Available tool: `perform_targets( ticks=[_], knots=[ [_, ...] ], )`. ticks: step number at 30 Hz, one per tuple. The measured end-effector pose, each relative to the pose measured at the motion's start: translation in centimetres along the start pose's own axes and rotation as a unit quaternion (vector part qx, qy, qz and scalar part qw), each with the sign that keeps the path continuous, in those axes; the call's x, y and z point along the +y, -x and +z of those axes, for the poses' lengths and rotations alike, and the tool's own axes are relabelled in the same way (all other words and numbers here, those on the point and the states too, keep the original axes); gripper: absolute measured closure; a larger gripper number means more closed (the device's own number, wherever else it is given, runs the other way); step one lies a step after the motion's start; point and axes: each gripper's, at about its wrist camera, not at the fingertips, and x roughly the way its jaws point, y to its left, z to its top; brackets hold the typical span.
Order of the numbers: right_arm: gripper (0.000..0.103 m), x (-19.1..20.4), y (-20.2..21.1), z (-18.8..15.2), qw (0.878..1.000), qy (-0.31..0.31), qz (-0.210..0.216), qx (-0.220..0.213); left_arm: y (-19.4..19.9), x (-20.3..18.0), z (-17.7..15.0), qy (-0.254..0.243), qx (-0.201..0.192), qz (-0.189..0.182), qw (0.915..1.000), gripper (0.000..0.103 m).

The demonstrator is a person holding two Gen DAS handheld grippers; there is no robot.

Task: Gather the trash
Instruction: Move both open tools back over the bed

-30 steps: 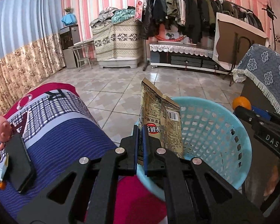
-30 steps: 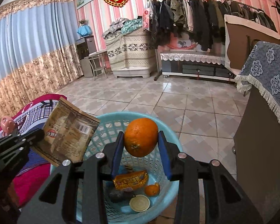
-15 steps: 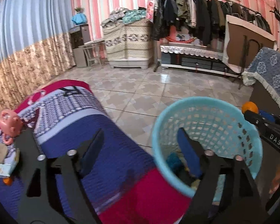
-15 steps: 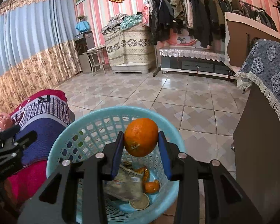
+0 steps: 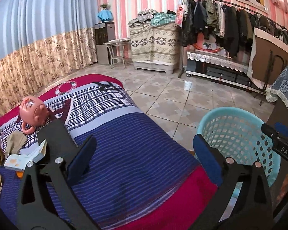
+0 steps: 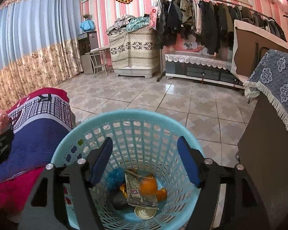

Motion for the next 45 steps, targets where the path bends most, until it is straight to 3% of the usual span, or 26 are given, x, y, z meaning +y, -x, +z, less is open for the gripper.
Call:
perform_targets(
  ticks=[4,9,22,29,45],
  knots=[
    [0.018,0.3,0.5,0.3,1.0,0.001,-0.002,-0.007,0.5,0.8,-0.3,0.007,-0.001,0.006,1.0,0.006],
    [0.011,1.3,1.6,0.6,1.0,0.013,-0.002,-0.023,1.5,2.2,-0.9,0.01,-0.005,0.017,0.9998,0.006],
    [0.007,5.7,3.7,0.9,0.998,0.047,0.026,-0.044,4.8,7.8,-3.5,0.037,0.008,0.045,0.9983,0.006],
    [0.007,9.4,4.9,0.3,0.995,0.076,0.046,-0.054,7.1,12.0,-4.4,0.05,0.001,0.077,0.9958,0.006],
    [0.005,16.9,7.7,-2.1,0.983,0.139,0.108,-0.049,11.6,23.5,-7.3,0.119,-0.005,0.147,0.9819,0.006]
  ],
)
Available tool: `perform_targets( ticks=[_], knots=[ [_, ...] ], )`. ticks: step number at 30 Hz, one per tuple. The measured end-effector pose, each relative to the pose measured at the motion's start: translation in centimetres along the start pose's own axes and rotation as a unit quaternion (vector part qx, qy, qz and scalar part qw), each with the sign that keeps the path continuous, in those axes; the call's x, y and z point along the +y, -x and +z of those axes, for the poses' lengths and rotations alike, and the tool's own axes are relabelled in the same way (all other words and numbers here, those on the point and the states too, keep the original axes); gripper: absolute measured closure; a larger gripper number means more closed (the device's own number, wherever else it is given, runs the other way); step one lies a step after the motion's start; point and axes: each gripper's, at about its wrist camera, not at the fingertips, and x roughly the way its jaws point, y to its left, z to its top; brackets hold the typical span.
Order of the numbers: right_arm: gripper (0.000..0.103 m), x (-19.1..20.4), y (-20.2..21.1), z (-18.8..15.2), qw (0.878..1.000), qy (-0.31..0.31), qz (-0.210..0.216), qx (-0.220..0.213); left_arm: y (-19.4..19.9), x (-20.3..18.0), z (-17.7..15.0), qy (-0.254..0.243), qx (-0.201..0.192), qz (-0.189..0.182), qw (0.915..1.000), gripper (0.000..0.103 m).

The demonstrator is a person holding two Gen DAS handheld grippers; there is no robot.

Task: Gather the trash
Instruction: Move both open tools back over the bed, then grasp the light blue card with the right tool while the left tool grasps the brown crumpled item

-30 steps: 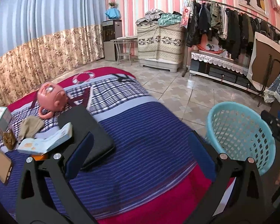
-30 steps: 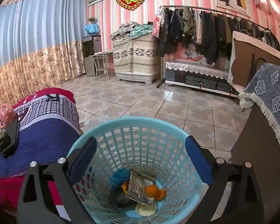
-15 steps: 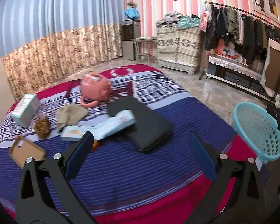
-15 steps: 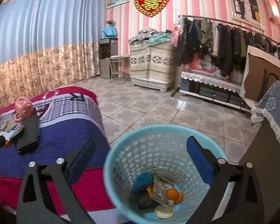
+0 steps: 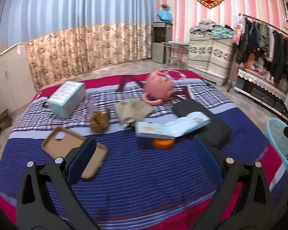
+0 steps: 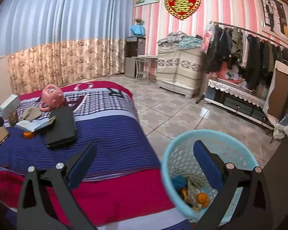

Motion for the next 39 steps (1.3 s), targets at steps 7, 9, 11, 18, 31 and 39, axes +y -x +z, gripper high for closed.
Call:
perform_targets(
  ticks=[7,9,11,18,31,39],
  knots=[
    [0.005,1.9,0.1,-0.1,0.999,-0.012,0.031,0.005,-0.1,5.0,-1.2,0.018,0.009,0.033,0.9992,0.006],
    [0.005,2.8,-0.1,-0.1,0.999,-0.015,0.041,0.008,-0.3,6.3,-1.6,0.022,0.016,0.042,0.9987,0.006],
    [0.005,3.7,-0.2,-0.1,0.999,-0.01,0.05,0.009,-0.5,7.5,-2.0,0.027,0.024,0.048,0.9982,0.006],
    [0.005,8.3,-1.1,-0.5,0.996,0.029,0.074,0.031,-1.0,11.0,-3.0,0.04,0.042,0.06,0.9965,0.006],
    [0.005,17.2,-5.0,1.0,0.986,0.086,0.133,0.057,-1.6,13.6,-3.0,0.04,0.042,0.078,0.9953,0.006],
    [0.005,26.0,-6.9,1.1,0.968,0.168,0.169,0.075,-1.6,15.1,-2.7,0.014,0.04,0.094,0.9947,0.006]
  ],
)
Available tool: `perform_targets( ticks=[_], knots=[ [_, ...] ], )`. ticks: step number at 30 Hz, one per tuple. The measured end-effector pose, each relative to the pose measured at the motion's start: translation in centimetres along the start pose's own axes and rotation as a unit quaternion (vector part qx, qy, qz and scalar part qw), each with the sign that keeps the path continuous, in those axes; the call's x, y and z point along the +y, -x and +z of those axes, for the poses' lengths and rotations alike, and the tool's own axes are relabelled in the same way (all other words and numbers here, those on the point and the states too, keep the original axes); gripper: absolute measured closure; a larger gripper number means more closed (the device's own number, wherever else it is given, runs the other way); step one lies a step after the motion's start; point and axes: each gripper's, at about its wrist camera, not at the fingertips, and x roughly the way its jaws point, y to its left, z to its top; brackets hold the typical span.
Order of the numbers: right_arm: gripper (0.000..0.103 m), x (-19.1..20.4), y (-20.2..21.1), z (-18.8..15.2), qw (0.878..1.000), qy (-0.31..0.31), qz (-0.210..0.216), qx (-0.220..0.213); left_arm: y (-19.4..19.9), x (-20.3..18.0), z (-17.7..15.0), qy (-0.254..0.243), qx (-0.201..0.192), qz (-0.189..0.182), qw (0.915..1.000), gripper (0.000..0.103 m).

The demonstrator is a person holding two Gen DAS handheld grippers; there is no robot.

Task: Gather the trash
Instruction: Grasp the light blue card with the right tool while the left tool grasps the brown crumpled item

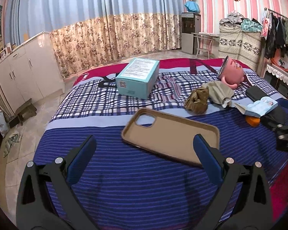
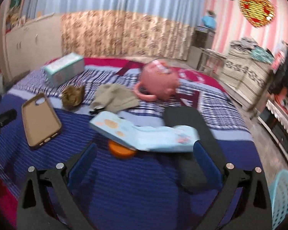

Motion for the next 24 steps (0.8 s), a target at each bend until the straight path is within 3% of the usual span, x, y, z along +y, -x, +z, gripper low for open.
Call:
perform_targets(
  ticks=[2,3,7,10,19,22,24],
  knots=[
    [0.006,1.4,-1.3,0.4,1.0,0.019,0.005,0.013,-0.2,0.6,0.0,0.007,0.001,0.0,1.0,0.006],
    [0.012,1.8,-1.9,0.6,0.999,0.027,0.004,0.021,-0.3,1.0,0.0,0.012,0.0,-0.002,0.9999,0.006],
    [0.056,2.1,-3.7,1.7,0.998,0.028,0.021,0.051,-0.6,1.3,0.7,0.02,-0.005,-0.009,0.9997,0.006],
    [0.074,1.8,-3.9,2.4,0.998,0.017,0.036,0.05,-0.9,0.5,1.6,0.018,-0.007,-0.021,0.9996,0.006],
    [0.092,-1.7,0.0,3.9,1.0,-0.006,0.024,-0.002,-3.8,-4.6,4.1,-0.016,0.009,-0.07,0.9974,0.007],
    [0.092,-4.0,1.4,4.1,0.999,-0.028,0.018,-0.014,-5.0,-6.5,4.8,-0.036,0.021,-0.072,0.9965,0.015],
    [0.092,-5.4,2.0,4.1,0.999,-0.041,0.015,-0.018,-6.0,-7.7,5.2,-0.049,0.034,-0.082,0.9948,0.026]
  ],
)
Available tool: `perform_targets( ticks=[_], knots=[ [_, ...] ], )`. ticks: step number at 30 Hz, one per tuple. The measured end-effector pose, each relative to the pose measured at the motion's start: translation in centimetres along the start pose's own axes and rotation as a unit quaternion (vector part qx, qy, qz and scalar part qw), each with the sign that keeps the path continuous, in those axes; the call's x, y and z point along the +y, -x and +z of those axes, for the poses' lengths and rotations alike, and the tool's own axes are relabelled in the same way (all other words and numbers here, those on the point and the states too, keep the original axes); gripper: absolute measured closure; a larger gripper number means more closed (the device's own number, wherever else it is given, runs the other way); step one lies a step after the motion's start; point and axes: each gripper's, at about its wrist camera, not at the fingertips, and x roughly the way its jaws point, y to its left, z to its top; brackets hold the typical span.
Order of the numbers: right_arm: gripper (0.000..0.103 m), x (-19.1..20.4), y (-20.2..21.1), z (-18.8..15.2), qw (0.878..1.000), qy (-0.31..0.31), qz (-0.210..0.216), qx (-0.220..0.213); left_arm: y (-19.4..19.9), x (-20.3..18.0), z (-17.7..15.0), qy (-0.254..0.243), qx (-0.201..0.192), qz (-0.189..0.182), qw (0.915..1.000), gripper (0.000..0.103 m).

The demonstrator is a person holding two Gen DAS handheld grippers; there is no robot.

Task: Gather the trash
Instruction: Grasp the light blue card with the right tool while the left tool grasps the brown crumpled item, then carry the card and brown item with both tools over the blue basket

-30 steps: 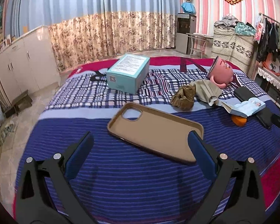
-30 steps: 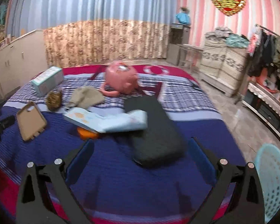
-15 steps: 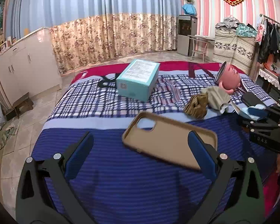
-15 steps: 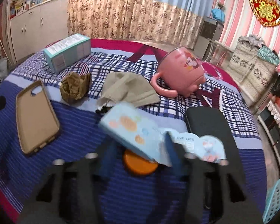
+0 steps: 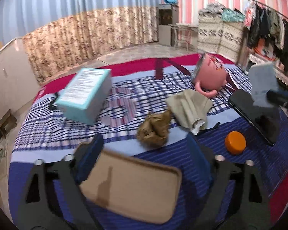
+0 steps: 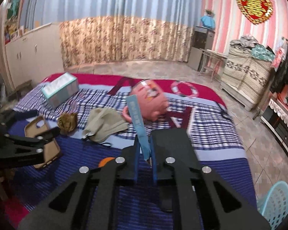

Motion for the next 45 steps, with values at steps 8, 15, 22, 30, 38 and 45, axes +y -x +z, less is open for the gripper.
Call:
perform_targets(
  ticks=[8,15,22,30,38,45],
  knots=[
    [0.095,-4.2,2.3,-0.5,0.998,-0.051,0.009,-0.019,-3.6,0.4,0.3,0.027,0.052,-0.024,0.998,0.066],
    [0.095,-6.0,5.1,-1.7,0.995,-0.081,0.018,-0.05,1.6,0.3,0.4,0.031,-0.008,-0.011,0.9994,0.067],
    [0.095,-7.6,9.3,-4.3,0.994,-0.089,-0.008,-0.066,7.0,-3.3,0.1,0.014,-0.058,-0.023,0.998,0.067],
    [0.095,-12.8,13.7,-8.9,0.988,-0.116,-0.075,-0.072,8.7,-10.0,-0.1,-0.018,-0.072,-0.07,0.9948,0.067],
    [0.095,-20.0,16.7,-12.0,0.971,-0.175,-0.134,-0.095,9.0,-17.5,-0.3,-0.062,-0.068,-0.102,0.9905,0.067],
    [0.095,-25.7,17.9,-14.7,0.958,-0.205,-0.181,-0.089,9.0,-24.1,-0.2,-0.096,-0.075,-0.134,0.9834,0.067]
  ],
)
